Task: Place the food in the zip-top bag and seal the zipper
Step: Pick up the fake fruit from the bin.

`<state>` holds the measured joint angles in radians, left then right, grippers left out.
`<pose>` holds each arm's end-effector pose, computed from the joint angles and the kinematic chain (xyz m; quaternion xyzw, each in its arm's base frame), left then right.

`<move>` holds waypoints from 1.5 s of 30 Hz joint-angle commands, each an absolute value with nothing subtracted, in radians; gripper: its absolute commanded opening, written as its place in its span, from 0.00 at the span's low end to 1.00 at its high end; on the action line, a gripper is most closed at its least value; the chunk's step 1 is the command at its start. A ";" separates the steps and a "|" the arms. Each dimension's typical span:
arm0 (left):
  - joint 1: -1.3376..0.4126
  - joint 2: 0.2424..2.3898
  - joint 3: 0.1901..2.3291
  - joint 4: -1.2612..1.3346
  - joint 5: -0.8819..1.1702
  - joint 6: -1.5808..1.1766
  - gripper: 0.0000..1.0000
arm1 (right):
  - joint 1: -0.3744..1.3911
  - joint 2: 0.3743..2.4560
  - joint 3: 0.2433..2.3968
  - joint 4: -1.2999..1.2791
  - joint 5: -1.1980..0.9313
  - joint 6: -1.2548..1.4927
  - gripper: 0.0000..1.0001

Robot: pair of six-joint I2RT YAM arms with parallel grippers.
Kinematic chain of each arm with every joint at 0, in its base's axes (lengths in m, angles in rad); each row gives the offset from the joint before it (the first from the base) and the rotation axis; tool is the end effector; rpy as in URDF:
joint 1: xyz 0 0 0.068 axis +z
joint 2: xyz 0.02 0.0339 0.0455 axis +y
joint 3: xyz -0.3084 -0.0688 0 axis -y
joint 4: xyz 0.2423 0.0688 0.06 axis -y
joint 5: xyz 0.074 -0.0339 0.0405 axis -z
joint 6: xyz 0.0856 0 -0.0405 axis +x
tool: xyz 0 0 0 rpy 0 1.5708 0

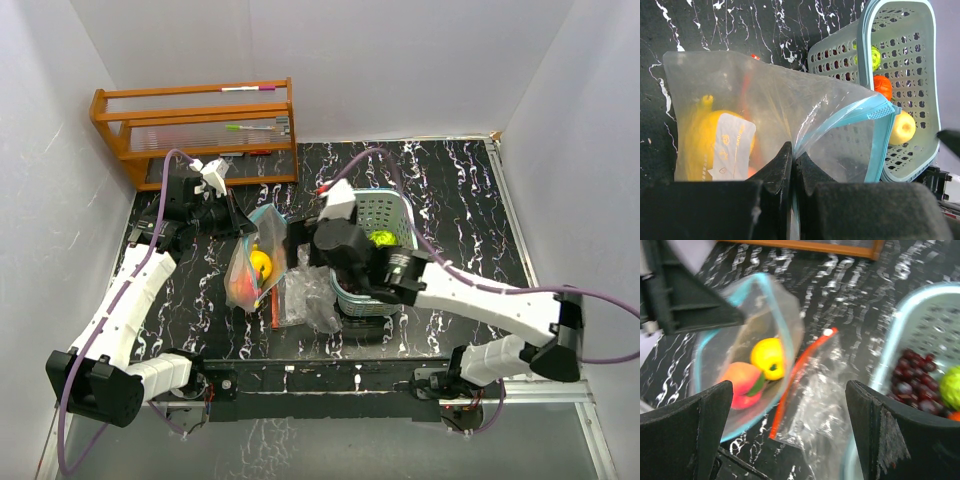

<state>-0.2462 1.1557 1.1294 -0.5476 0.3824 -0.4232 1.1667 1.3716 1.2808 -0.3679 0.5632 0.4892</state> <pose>0.2524 -0.0964 0.3660 0.0143 0.8670 -0.3118 0.3885 0.1745 0.2919 0.3888 -0.1328 0.8183 0.2138 0.5168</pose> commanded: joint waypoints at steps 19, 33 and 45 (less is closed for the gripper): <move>-0.250 1.134 1.114 -0.526 0.420 -0.425 0.00 | 0.893 1.315 1.157 -1.104 0.572 0.839 0.98; -0.249 1.142 1.114 -0.526 0.419 -0.419 0.00 | 0.865 1.490 1.133 -1.130 0.566 0.838 0.98; -0.250 1.146 1.107 -0.522 0.416 -0.417 0.00 | 0.864 1.481 1.172 -1.125 0.575 0.823 0.46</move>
<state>-0.2462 1.1557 1.1122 -0.5301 0.4004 -0.4229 0.8654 1.5135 1.1313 -1.1191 0.5697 0.8135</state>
